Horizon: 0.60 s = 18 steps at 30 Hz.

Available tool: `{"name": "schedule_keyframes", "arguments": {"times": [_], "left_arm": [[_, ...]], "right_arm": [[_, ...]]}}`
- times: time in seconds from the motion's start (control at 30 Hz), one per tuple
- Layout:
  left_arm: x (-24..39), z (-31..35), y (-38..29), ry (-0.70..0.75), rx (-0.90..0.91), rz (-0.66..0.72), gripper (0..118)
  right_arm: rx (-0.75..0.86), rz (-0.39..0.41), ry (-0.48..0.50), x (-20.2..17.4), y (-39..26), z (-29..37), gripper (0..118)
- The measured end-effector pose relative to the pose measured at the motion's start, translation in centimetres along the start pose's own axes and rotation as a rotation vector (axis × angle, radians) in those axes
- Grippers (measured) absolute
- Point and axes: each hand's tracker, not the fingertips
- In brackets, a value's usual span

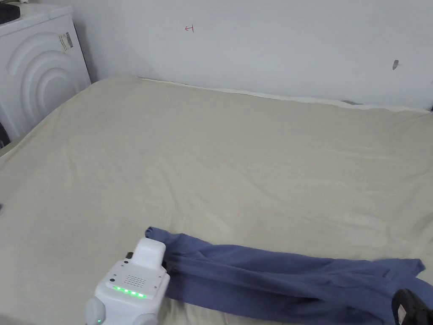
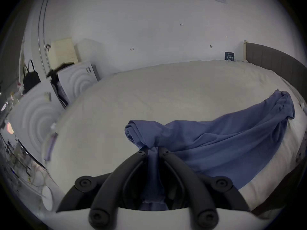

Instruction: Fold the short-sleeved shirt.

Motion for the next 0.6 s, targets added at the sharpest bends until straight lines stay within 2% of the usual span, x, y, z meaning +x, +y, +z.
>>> {"name": "schedule_keyframes", "arguments": {"times": [0.07, 0.13, 0.17, 0.23, 0.33, 0.4, 0.43, 0.6], "left_arm": [[-2.8, 0.8, 0.9, 0.095, -0.011, -0.076, 9], [-6.2, 1.5, 1.7, 0.119, 0.022, -0.063, 9], [-5.6, 4.8, 3.3, 0.129, 0.017, -0.050, 10], [-6.4, 6.2, 4.0, 0.196, 0.048, -0.105, 9], [-6.3, 7.5, 5.1, 0.103, 0.028, -0.054, 10], [-3.5, 9.0, 5.7, 0.086, 0.050, -0.062, 10], [-3.8, 7.7, 5.1, 0.067, 0.067, -0.073, 10], [4.2, 6.7, 5.7, -0.122, 0.094, -0.041, 10]], "right_arm": [[0.031, -0.056, 0.075, 0.1, -0.1, 0.1, 0], [0.018, -0.023, 0.037, -0.7, -0.2, 0.1, 0], [0.014, -0.013, 0.032, -1.1, -0.4, 0.2, 0], [0.013, -0.015, 0.056, -1.6, -0.5, 0.3, 0], [0.005, -0.029, 0.082, -2.0, -0.4, 0.6, 0], [0.031, -0.082, 0.146, -1.7, 0.0, 1.2, 0], [0.047, -0.098, 0.173, -1.5, 0.2, 1.4, 0], [0.056, -0.059, 0.126, -1.1, 1.1, 2.3, 0]]}}
